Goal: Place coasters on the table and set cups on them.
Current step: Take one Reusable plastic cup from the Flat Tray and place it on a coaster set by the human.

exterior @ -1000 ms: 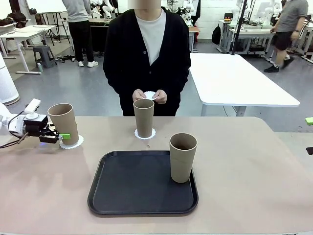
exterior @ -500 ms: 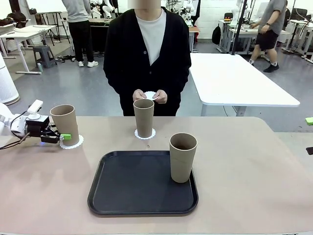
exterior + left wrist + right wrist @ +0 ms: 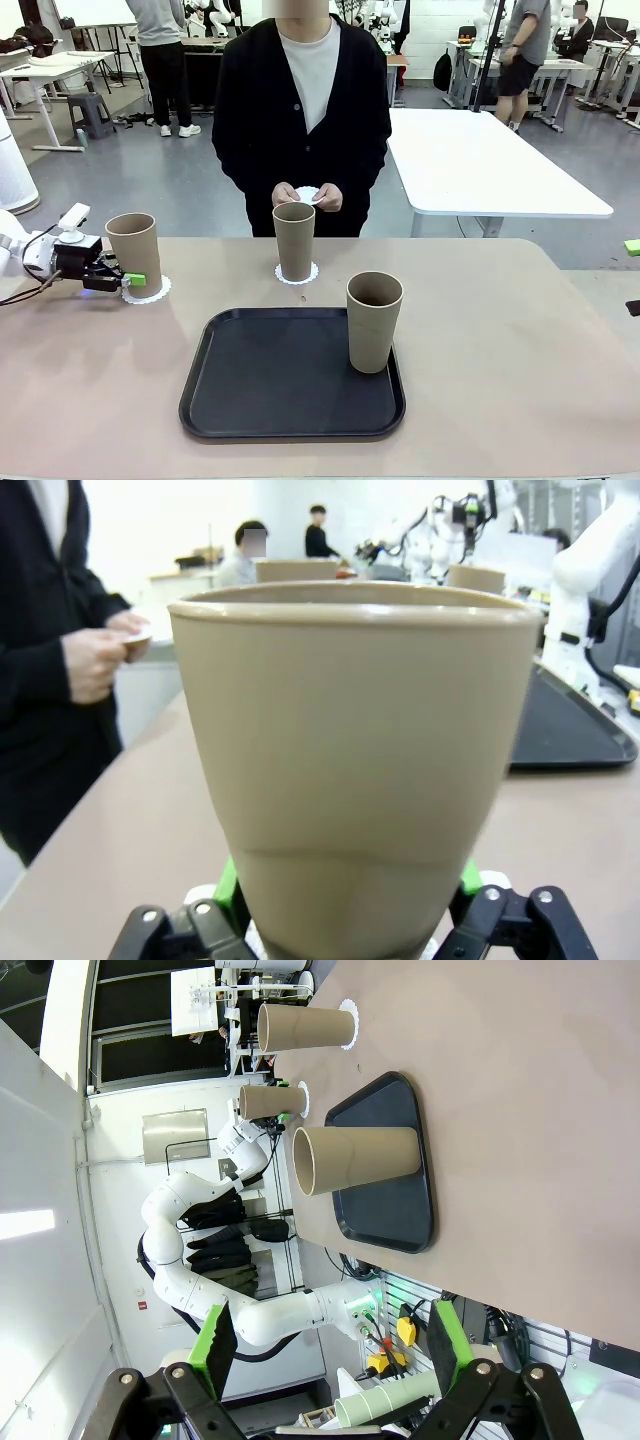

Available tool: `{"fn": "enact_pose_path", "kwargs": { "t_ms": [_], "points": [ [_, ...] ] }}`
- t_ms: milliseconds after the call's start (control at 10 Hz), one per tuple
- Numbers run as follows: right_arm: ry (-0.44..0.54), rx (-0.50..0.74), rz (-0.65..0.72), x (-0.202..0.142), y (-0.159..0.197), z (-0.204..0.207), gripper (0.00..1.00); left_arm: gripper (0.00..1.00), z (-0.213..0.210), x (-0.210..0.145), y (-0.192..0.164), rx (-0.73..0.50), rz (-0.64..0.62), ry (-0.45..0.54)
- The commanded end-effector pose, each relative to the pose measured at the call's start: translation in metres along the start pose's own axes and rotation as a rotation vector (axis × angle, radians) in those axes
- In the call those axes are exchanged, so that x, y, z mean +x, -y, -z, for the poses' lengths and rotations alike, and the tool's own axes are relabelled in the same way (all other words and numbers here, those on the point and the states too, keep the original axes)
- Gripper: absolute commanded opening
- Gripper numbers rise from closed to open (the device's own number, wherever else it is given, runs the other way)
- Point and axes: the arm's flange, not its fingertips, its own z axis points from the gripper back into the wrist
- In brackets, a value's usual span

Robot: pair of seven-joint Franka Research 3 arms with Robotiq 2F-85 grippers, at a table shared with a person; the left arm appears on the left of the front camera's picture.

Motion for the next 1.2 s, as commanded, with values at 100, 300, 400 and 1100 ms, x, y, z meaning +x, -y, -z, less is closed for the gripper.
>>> {"fn": "enact_pose_path", "kwargs": {
  "t_ms": [100,300,400,1100],
  "points": [
    [0.0,0.02,-0.01,0.001,-0.001,0.001,1.0,1.0,-0.001,0.0,-0.003,-0.024,-0.007,-0.031],
    [0.0,0.02,-0.01,0.001,-0.001,0.001,1.0,1.0,-0.002,0.001,-0.002,-0.025,-0.008,-0.036],
    [0.0,0.02,-0.01,0.001,-0.001,0.001,1.0,1.0,-0.003,0.002,-0.002,-0.028,-0.006,-0.039],
    [0.0,0.02,-0.01,0.001,-0.001,0.001,1.0,1.0,-0.025,0.001,0.002,-0.025,-0.002,-0.069]
  ]
}}
